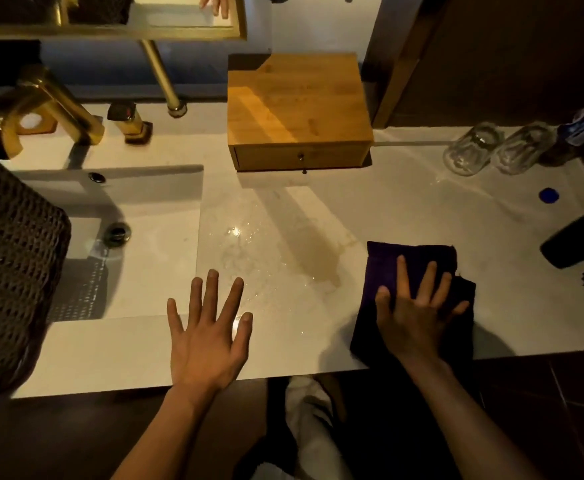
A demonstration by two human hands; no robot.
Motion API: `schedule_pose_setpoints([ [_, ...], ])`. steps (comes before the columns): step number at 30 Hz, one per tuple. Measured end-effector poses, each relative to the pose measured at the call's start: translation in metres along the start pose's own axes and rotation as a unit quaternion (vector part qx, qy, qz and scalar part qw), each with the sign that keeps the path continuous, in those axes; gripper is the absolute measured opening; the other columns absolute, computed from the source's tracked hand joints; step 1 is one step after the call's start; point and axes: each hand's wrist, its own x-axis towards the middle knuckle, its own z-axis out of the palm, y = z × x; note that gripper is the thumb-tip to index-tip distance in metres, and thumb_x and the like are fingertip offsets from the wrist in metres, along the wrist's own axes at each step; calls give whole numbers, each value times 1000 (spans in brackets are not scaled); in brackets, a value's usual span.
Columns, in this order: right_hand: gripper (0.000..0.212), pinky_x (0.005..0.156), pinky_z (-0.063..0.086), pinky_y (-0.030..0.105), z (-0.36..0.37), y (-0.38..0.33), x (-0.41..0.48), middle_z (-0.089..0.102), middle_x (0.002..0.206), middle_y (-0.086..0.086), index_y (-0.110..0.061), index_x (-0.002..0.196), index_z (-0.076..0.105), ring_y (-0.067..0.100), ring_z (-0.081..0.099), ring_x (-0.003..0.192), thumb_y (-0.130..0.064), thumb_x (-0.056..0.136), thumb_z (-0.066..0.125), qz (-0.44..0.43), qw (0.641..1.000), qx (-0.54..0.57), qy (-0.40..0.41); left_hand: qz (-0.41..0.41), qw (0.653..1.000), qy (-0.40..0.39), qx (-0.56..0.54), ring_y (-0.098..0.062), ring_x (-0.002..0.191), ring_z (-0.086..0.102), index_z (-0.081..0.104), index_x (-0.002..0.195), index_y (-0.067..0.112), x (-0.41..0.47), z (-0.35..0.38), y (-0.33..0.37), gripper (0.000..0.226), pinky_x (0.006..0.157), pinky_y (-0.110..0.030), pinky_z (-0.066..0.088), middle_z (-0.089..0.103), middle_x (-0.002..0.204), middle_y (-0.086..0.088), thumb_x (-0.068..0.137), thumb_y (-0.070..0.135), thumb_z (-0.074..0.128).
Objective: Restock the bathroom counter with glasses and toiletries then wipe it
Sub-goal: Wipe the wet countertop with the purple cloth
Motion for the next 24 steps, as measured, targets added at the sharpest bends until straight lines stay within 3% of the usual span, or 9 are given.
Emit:
schedule_pose_setpoints([
  [6,69,109,0,74,3,-31,15,14,162,18,-40,153,20,39,7,149,-59,87,21,-24,999,22,37,1,1000,10,-8,-18,154,-21,-11,153,52,0,3,-1,60,124,-60,-2,-20,167,8,100,63,14],
  [10,68,112,-6,70,-5,-59,49,4,165,12,-44,153,7,34,-4,151,-58,88,23,-57,998,-7,10,7,1000,20,-4,-20,156,-15,-7,154,50,2,6,-3,61,124,-59,1,-16,168,6,100,62,18],
  [13,68,112,-6,70,-13,-83,75,-4,165,11,-43,152,-2,35,-12,150,-60,91,21,-130,991,-27,-16,8,1000,25,0,-20,156,-14,-6,155,50,2,7,-4,61,125,-58,2,-15,168,6,100,62,19],
  [18,67,113,-4,70,-14,-106,82,-4,164,12,-41,152,-7,38,-11,150,-63,93,15,-226,972,-67,-12,6,999,32,2,-19,156,-14,-5,155,50,3,7,-5,61,125,-58,2,-14,168,6,99,62,18],
  [24,67,115,-8,65,-15,-64,51,-12,165,3,-47,152,-7,28,-16,151,-63,93,19,-379,922,-68,-53,6,999,41,6,-19,156,-14,-5,154,51,2,8,-3,60,124,-60,3,-14,168,7,99,63,15],
])
